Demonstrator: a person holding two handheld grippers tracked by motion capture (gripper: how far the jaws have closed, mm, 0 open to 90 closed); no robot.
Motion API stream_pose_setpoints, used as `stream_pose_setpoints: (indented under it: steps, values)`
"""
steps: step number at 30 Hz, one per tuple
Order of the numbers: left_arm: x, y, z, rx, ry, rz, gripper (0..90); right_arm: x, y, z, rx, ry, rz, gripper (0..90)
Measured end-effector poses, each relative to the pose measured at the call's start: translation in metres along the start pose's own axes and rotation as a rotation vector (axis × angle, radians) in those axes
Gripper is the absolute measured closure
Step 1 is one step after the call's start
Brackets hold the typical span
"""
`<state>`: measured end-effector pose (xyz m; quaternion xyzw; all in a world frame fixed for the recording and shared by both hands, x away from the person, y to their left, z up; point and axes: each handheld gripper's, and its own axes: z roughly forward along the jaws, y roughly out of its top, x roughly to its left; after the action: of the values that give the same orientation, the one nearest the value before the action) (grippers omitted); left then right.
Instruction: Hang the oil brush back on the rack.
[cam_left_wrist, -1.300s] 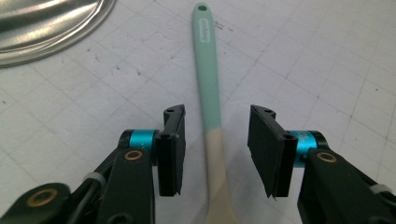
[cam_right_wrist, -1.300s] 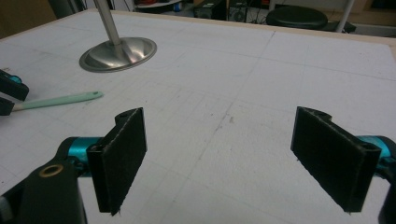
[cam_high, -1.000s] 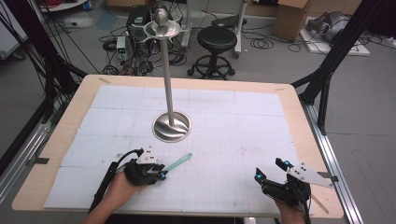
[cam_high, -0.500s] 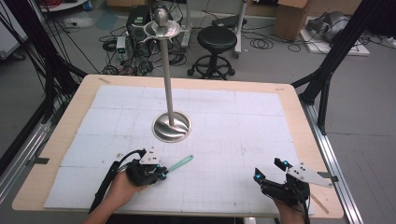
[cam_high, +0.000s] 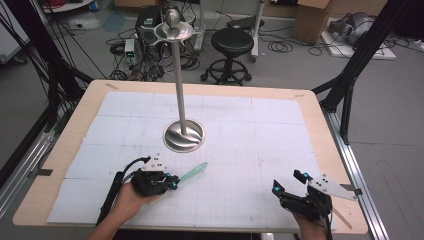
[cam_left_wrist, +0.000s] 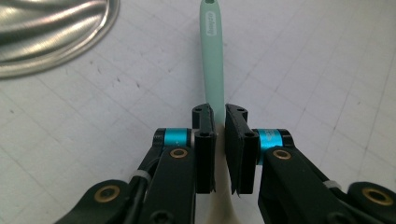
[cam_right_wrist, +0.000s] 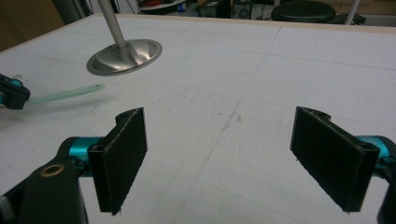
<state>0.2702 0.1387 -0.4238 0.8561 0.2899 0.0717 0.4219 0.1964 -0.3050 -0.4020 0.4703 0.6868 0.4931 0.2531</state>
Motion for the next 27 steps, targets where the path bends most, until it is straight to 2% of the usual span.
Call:
stream_pose_setpoints:
  steps: [8, 10, 14, 20, 24, 27]
  values:
    - [-0.007, 0.003, -0.016, -0.161, 0.002, 0.005, 81.9, 0.011, 0.005, 0.008, -0.032, 0.052, 0.033, 17.3]
    - [-0.009, 0.004, -0.02, -0.2, 0.004, 0.01, 81.8, 0.016, 0.007, 0.013, -0.035, 0.083, 0.052, 17.3]
    - [-0.011, 0.005, -0.027, -0.261, 0.007, 0.012, 81.9, 0.03, 0.014, 0.026, -0.038, 0.153, 0.04, 17.4]
    - [-0.016, 0.008, -0.034, -0.318, -0.004, 0.03, 81.9, 0.055, 0.025, 0.043, -0.044, 0.254, 0.023, 17.3]
    - [-0.018, 0.011, -0.037, -0.344, -0.017, 0.049, 81.9, 0.069, 0.029, 0.054, -0.028, 0.304, 0.004, 17.4]
    - [-0.018, 0.013, -0.039, -0.376, -0.017, 0.051, 81.9, 0.076, 0.034, 0.061, -0.035, 0.328, 0.003, 17.6]
